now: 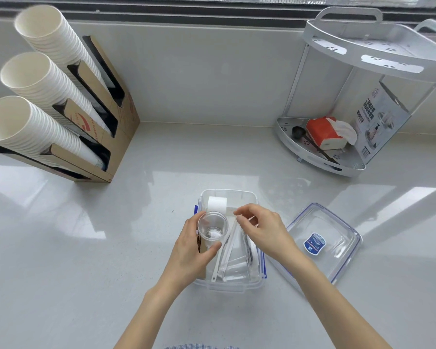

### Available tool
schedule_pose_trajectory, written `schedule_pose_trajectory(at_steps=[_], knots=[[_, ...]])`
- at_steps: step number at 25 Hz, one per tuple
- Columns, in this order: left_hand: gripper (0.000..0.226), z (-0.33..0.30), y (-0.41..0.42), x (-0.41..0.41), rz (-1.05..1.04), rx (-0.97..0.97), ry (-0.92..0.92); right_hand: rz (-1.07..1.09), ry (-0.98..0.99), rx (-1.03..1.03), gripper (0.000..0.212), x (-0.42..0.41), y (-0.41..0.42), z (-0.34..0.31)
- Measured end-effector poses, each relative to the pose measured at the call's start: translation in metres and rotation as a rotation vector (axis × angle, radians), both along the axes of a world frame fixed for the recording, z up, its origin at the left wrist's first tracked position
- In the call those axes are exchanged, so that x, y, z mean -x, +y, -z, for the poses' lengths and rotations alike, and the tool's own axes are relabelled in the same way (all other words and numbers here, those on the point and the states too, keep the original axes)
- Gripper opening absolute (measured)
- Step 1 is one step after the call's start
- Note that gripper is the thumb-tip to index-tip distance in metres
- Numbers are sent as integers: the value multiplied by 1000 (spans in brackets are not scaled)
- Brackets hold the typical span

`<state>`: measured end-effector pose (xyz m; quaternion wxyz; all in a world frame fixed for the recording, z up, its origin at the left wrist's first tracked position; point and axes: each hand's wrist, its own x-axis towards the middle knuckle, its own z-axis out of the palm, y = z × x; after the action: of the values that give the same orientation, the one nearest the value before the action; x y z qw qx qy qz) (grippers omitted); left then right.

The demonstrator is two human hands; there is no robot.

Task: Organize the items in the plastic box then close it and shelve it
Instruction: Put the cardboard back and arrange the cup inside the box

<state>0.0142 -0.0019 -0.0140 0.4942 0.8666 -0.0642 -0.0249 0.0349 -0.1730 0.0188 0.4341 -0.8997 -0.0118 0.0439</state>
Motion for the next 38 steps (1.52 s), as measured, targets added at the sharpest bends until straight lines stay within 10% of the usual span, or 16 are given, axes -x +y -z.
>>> schedule_pose_trajectory(at_steps=[9, 30, 38], knots=[[60, 5, 7, -1, -36, 3, 13, -548, 184, 749, 53, 19, 11, 27], [60, 2, 5, -2, 3, -37, -34, -157, -29, -212, 29, 14, -25, -20], [58, -3, -7, 2, 135, -50, -60, -341, -126, 114, 55, 5, 7, -27]])
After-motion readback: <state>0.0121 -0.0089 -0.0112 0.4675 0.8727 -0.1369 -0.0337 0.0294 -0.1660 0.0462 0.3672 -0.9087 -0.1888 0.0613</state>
